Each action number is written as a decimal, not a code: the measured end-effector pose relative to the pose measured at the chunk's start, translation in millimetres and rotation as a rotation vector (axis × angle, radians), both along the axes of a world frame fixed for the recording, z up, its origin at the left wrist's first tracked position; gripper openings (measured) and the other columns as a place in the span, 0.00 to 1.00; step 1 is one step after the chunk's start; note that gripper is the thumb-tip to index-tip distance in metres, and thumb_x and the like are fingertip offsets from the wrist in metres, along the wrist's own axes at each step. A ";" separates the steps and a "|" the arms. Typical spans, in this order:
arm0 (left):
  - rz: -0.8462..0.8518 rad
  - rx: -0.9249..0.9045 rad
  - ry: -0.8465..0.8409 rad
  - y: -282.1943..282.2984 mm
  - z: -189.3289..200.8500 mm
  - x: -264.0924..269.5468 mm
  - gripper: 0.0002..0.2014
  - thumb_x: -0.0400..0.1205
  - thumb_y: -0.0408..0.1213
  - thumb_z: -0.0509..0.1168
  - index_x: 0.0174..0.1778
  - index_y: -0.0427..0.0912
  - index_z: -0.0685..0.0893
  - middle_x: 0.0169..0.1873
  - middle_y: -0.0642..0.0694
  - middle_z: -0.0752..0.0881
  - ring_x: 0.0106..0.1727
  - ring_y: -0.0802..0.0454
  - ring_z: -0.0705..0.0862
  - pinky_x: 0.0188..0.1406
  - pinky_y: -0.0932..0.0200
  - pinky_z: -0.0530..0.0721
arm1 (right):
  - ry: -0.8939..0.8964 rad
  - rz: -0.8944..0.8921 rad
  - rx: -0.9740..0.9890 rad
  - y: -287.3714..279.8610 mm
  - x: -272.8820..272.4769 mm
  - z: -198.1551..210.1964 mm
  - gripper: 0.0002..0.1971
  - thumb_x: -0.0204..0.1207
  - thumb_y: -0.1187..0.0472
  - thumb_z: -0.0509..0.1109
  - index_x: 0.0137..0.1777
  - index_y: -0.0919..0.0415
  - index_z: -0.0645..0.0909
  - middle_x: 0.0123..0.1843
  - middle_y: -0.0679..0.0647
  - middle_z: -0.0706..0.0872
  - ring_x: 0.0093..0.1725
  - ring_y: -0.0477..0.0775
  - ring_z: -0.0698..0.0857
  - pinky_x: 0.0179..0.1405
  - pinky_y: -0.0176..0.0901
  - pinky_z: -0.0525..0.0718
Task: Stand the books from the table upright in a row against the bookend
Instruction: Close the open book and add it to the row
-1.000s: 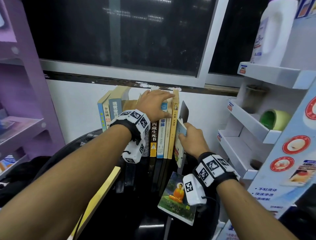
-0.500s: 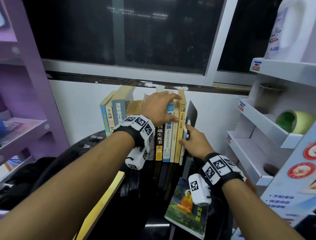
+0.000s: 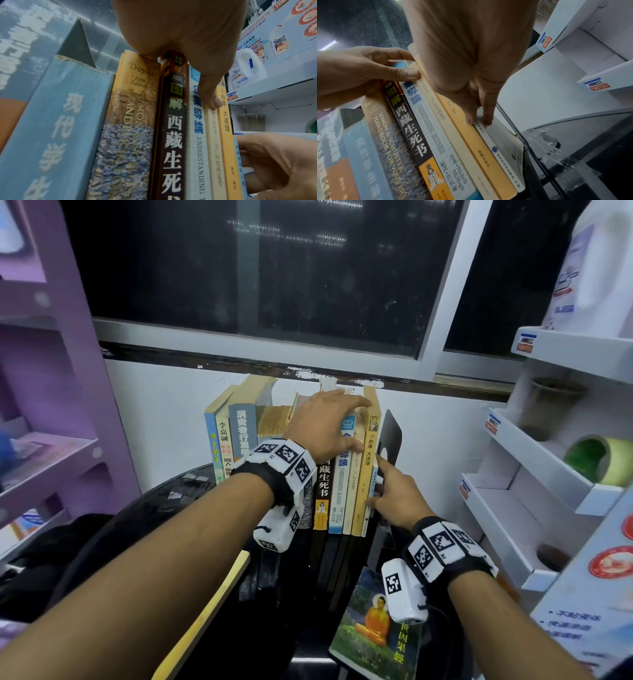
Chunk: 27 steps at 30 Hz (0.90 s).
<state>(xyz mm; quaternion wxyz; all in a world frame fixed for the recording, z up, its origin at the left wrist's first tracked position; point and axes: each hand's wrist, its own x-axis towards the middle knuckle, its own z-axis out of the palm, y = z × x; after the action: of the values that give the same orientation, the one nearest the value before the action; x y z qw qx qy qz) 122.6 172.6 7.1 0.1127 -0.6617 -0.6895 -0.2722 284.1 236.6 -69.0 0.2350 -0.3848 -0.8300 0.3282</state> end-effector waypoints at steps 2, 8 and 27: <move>0.000 0.000 0.000 0.0 0.3 0.5 0.37 0.71 0.54 0.75 0.75 0.60 0.70 0.76 0.53 0.74 0.80 0.50 0.64 0.78 0.43 0.60 | 0.003 0.004 -0.004 0.4 0.2 -0.3 0.36 0.76 0.74 0.70 0.80 0.48 0.65 0.64 0.52 0.86 0.63 0.52 0.86 0.60 0.50 0.87; 0.005 0.005 0.006 -0.9 0.3 0.9 0.36 0.71 0.54 0.75 0.75 0.59 0.70 0.76 0.54 0.73 0.81 0.50 0.63 0.78 0.41 0.58 | 0.000 0.012 -0.014 -1.6 0.7 0.6 0.36 0.77 0.75 0.69 0.80 0.48 0.64 0.65 0.52 0.84 0.65 0.53 0.85 0.60 0.47 0.86; -0.061 0.019 -0.066 -10.6 -4.0 0.5 0.40 0.72 0.50 0.75 0.80 0.54 0.66 0.82 0.51 0.61 0.83 0.50 0.55 0.81 0.45 0.58 | -0.068 -0.019 0.027 -13.0 7.2 10.4 0.31 0.78 0.70 0.70 0.79 0.51 0.65 0.69 0.54 0.83 0.63 0.53 0.86 0.61 0.51 0.86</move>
<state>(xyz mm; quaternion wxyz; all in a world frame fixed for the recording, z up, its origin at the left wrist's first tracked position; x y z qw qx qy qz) 123.1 162.1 3.1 0.0879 -0.6719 -0.6698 -0.3036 291.3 223.6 -58.6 0.2149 -0.4002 -0.8383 0.3014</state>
